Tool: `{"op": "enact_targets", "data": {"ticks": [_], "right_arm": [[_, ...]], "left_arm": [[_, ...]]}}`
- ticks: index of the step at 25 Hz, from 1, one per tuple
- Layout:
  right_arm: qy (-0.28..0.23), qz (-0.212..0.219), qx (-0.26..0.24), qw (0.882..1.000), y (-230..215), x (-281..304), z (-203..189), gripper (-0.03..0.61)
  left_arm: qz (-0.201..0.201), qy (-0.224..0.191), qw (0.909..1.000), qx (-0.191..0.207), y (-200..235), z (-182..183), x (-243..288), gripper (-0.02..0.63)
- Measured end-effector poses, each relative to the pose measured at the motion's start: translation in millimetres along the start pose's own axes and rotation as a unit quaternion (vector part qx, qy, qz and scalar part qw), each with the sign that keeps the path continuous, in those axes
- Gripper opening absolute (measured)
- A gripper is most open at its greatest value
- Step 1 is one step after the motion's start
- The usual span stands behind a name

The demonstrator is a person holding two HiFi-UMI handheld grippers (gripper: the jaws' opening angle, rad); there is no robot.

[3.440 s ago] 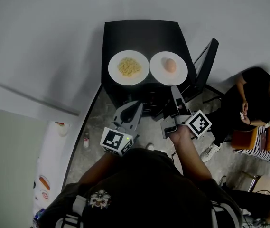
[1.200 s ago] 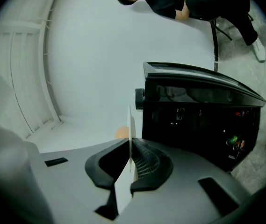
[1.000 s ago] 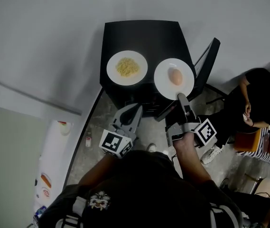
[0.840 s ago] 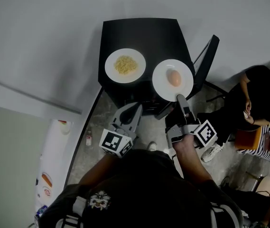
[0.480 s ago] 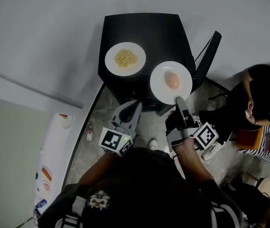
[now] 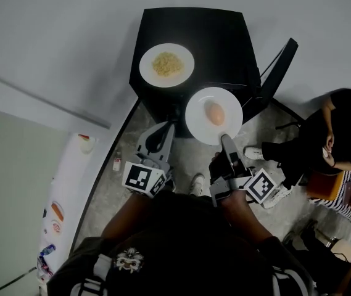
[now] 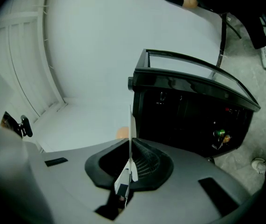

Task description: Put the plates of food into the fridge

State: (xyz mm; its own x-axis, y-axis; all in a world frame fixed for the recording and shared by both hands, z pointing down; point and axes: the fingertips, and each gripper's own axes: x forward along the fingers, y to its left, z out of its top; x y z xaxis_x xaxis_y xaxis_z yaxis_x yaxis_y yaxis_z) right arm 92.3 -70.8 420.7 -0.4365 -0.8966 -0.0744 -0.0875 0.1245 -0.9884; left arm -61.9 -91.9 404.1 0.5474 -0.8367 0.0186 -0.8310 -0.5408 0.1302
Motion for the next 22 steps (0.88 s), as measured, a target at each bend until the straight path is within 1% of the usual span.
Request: {"op": "enact_targets", "data": {"ticks": [4, 11, 17, 22], "right_arm": [[0.012, -0.011, 0.0, 1.0, -16.0, -7.1, -8.0, 0.035], [0.017, -0.046, 0.005, 0.999, -54.6, -15.3, -10.9, 0.035], [0.01, -0.067, -0.002, 0.998, -84.4, -9.6, -3.9, 0.035], [0.0, -0.083, 0.003, 0.997, -100.8, -1.8, -1.4, 0.035]], "left_arm": [[0.015, -0.003, 0.9999, -0.001, 6.3, -3.3, -1.5, 0.023], [0.027, 0.014, 0.9995, -0.009, 8.1, -23.6, -7.4, 0.023], [0.027, 0.029, 0.9991, -0.012, 6.4, -37.0, -13.6, 0.023], [0.023, 0.03, 0.9992, -0.015, 5.6, -34.8, -18.4, 0.023]]}}
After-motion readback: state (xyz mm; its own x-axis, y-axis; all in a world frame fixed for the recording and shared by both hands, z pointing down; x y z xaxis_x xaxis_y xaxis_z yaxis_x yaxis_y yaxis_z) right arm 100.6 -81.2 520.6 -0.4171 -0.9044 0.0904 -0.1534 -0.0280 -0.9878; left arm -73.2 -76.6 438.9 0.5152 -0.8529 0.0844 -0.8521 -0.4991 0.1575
